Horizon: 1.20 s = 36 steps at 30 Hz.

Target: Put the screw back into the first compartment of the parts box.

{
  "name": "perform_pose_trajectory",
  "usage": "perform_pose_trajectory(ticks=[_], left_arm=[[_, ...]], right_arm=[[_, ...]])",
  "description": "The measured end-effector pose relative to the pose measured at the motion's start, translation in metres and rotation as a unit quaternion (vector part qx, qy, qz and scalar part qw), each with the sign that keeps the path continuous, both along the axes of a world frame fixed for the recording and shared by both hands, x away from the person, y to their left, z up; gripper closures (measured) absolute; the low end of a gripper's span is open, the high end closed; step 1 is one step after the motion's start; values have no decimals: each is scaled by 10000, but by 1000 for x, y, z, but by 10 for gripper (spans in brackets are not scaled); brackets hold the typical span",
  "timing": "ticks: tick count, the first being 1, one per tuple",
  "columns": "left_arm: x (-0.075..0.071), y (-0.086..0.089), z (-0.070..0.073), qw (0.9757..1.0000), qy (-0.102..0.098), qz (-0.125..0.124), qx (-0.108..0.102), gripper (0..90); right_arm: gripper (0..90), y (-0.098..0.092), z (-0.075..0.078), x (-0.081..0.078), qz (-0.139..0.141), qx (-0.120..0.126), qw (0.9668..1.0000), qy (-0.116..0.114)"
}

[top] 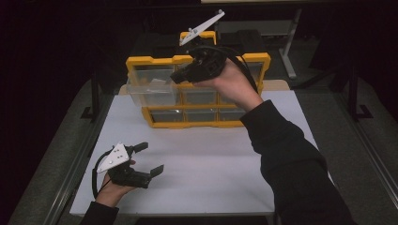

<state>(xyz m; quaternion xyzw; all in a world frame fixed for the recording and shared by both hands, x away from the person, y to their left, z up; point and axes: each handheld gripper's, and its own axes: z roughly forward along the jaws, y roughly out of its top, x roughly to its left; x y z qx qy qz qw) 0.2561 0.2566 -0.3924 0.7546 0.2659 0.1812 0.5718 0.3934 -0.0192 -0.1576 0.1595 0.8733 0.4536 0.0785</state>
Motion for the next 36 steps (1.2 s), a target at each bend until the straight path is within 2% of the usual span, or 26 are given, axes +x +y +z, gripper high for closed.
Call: perform_pose_trajectory(ticks=[5, 8, 9, 12, 18, 27, 28, 29, 32, 34, 36], left_arm=[[-1, 0, 0, 10000, 38, 13, -24, 18], [-1, 0, 0, 10000, 36, 9, -17, 18], [-1, 0, 0, 10000, 40, 9, -14, 18], [-1, 0, 0, 10000, 44, 14, -26, 18], [-1, 1, 1, 10000, 26, 5, 34, 18], [-1, 0, 1, 10000, 57, 23, -35, 18], [-1, 0, 1, 10000, 60, 24, -39, 18], [-1, 0, 1, 10000, 53, 19, -23, 18], [-1, 1, 1, 10000, 54, 21, 1, 18], [-1, 1, 1, 10000, 53, 20, 5, 18], [-1, 1, 1, 10000, 52, 14, 13, 18]], right_arm=[[873, 8, 0, 6, -34, 11, 10000, 11], [873, 14, 2, 6, -116, 32, 9998, 140], [873, 15, 1, 7, -90, -2, 9999, 75], [873, 18, 0, 10, -103, -7, 9999, 64], [873, 26, -3, 15, -150, -6, 9998, 127], [868, 33, -9, 20, -170, -84, 9998, 94], [848, 33, -9, 20, -176, -86, 9998, 83], [780, 33, -9, 20, -213, -70, 9997, 62], [660, 32, -9, 21, -255, -23, 9997, 47], [625, 30, -8, 20, -236, 45, 9997, 12], [656, 29, -6, 19, -206, 80, 9997, 46]])
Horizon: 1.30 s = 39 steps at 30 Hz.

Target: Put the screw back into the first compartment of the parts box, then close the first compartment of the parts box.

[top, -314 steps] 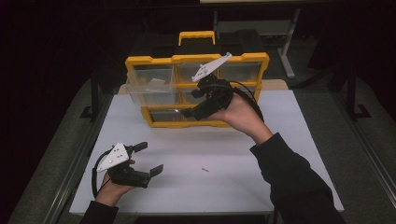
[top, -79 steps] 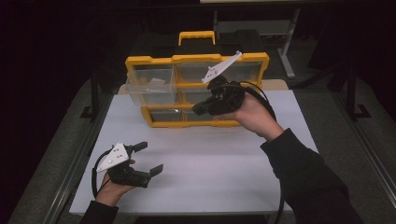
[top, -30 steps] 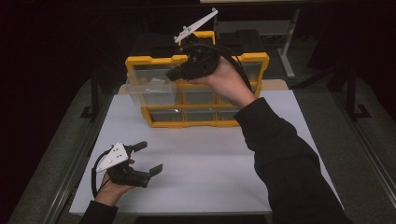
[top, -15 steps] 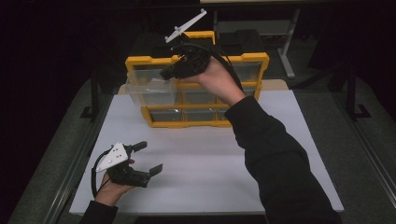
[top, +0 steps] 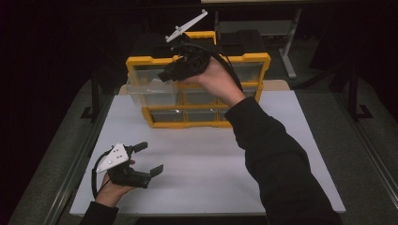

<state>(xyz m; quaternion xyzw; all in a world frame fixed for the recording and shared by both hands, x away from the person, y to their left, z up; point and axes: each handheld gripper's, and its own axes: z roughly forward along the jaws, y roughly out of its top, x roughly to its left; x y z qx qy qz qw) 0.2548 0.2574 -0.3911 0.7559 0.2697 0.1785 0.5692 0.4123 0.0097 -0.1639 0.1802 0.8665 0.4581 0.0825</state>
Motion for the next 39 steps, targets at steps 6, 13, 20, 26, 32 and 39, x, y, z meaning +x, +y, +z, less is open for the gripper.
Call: perform_pose_trajectory(ticks=[6, 13, 20, 26, 32, 39], left_arm=[[0, 0, 0, 10000, -48, -7, -2, 18], [0, 0, 0, 10000, -42, 8, -6, 18], [-1, 0, 0, 10000, -68, -1, 47, 18], [-1, 1, 0, 10000, -68, 18, -24, 18], [-2, 0, 0, 10000, -73, 16, -14, 18], [-1, 0, 0, 9999, -92, 10, -46, 18]], right_arm=[[896, -2, 2, -8, 276, 25, 9996, 56], [898, 2, -2, -17, 584, -14, 9983, 59], [898, 4, -8, -21, 698, -8, 9975, 124], [899, 7, -16, -22, 791, -3, 9968, 126], [898, 11, -21, -24, 835, -63, 9964, 145], [899, 13, -25, -23, 813, -121, 9965, 120]])
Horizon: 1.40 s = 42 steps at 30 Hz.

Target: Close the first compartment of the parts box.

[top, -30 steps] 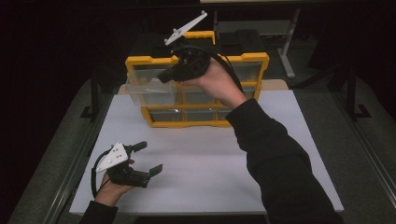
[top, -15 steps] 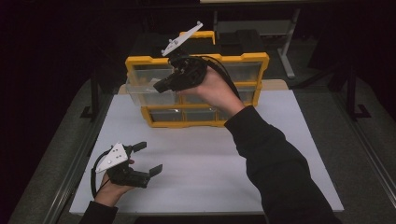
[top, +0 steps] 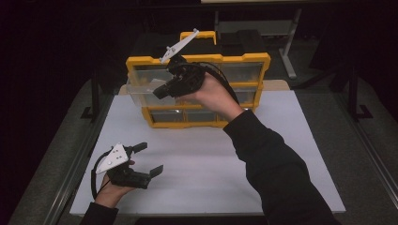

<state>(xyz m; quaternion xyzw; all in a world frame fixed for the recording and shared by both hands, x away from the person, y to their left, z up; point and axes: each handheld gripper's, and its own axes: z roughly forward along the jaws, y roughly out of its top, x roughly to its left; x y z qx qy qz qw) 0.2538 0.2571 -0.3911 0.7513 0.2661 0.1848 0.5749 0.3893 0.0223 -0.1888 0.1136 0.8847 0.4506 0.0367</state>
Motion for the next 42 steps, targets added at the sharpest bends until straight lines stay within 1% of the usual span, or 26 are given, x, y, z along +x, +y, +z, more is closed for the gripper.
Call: perform_pose_trajectory(ticks=[2, 3, 4, 6, 8, 10, 13, 18, 20, 21, 22, 26, 27, 28, 31, 32, 35, 36, 37, 38, 39, 41, 42], left_arm=[[1, 1, 0, 10000, -16, -6, 31, 18], [1, 0, 0, 10000, -1, -1, 4, 18], [0, 1, 0, 10000, 16, -3, 42, 18], [0, 1, 0, 10000, 21, 5, 28, 18], [1, 1, 0, 10000, 22, 7, 34, 18], [1, 1, 0, 10000, 18, 6, 38, 18], [0, 1, 1, 10000, 22, 6, 47, 18], [1, 1, 0, 10000, 11, -1, 56, 18], [1, 1, 0, 10000, 22, 6, 40, 18], [1, 1, 0, 10000, 20, 8, 38, 18], [0, 1, 0, 10000, 27, 10, 21, 18], [0, 0, 0, 10000, 79, 22, -38, 18], [0, 0, 0, 10000, 86, 26, -34, 18], [0, 0, 0, 9999, 93, 28, -57, 18], [0, 0, 0, 9999, 92, 24, -52, 18], [0, 0, 0, 9999, 95, 29, -45, 18], [-1, 0, 0, 9999, 99, 34, -55, 18], [-1, 1, 0, 9999, 98, 33, -44, 18], [-1, 0, 0, 9999, 101, 31, -55, 18], [-1, 0, 0, 9999, 97, 30, -45, 18], [-1, 0, 0, 9999, 103, 34, -60, 18], [-1, 0, 0, 9999, 102, 30, -55, 18], [-1, 1, 0, 9999, 91, 28, -35, 18]], right_arm=[[899, 0, -2, 1, -27, -23, 10000, -3], [899, 0, -2, 1, -37, -30, 10000, -11], [899, 0, -3, 2, -65, -53, 10000, -6], [899, 0, -3, 3, -78, 11, 10000, 48], [899, 0, -3, 4, -67, 19, 10000, -5], [900, 0, -3, 4, -84, 51, 9999, 22], [900, 0, -2, 5, -88, 67, 9999, -11], [900, -1, -2, 7, -114, 72, 9999, 6], [900, -1, -2, 9, -147, 55, 9999, -40], [900, -1, -2, 9, -185, 75, 9998, -4], [900, -1, -2, 11, -208, 59, 9998, -31], [900, -1, -3, 15, -273, 97, 9996, -16], [900, -2, -3, 16, -268, 86, 9996, -52], [900, -1, -3, 17, -288, 88, 9995, -32], [900, 0, -2, 19, -325, 88, 9994, -48], [900, 0, -2, 20, -338, 118, 9994, -28], [900, 1, -2, 22, -370, 102, 9993, -43], [900, 2, -2, 23, -386, 113, 9992, -25], [900, 2, -1, 22, -449, 123, 9989, 53], [900, 2, -2, 23, -447, 111, 9989, 14], [900, 3, -2, 24, -447, 133, 9989, 36], [900, 2, -2, 28, -395, 74, 9991, -127], [900, 2, -2, 28, -435, 91, 9990, -99]])
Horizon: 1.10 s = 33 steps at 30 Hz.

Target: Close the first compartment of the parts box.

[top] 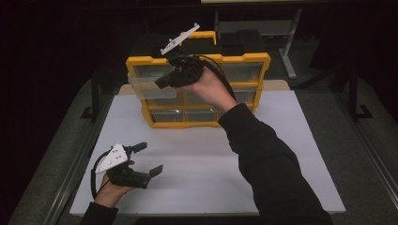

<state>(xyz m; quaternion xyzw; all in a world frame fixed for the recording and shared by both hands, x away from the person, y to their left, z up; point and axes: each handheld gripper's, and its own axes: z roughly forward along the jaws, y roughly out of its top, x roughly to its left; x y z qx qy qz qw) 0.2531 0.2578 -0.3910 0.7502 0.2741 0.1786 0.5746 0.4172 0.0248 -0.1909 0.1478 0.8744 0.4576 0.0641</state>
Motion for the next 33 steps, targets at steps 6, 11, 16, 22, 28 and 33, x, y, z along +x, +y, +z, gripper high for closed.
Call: perform_pose_trajectory(ticks=[6, 11, 16, 22, 28, 33], left_arm=[[0, 1, 0, 10000, -15, 5, 23, 18], [-1, 2, 0, 10000, -36, 16, -22, 18], [-1, 2, 0, 10000, -14, 26, -49, 18], [-1, 2, 0, 10000, 9, 38, -66, 18], [-2, 3, 0, 10000, -7, 59, -41, 18], [-4, 3, 0, 10000, 3, 84, -12, 18]], right_arm=[[900, 1, 0, 4, -121, 11, 9999, 66], [900, 2, 0, 9, -229, 40, 9997, 106], [900, 3, 0, 15, -297, 41, 9995, 101], [900, 3, -1, 22, -355, 66, 9993, 97], [900, 3, -2, 28, -412, 90, 9991, 82], [900, 4, -1, 32, -482, 108, 9988, 70]])
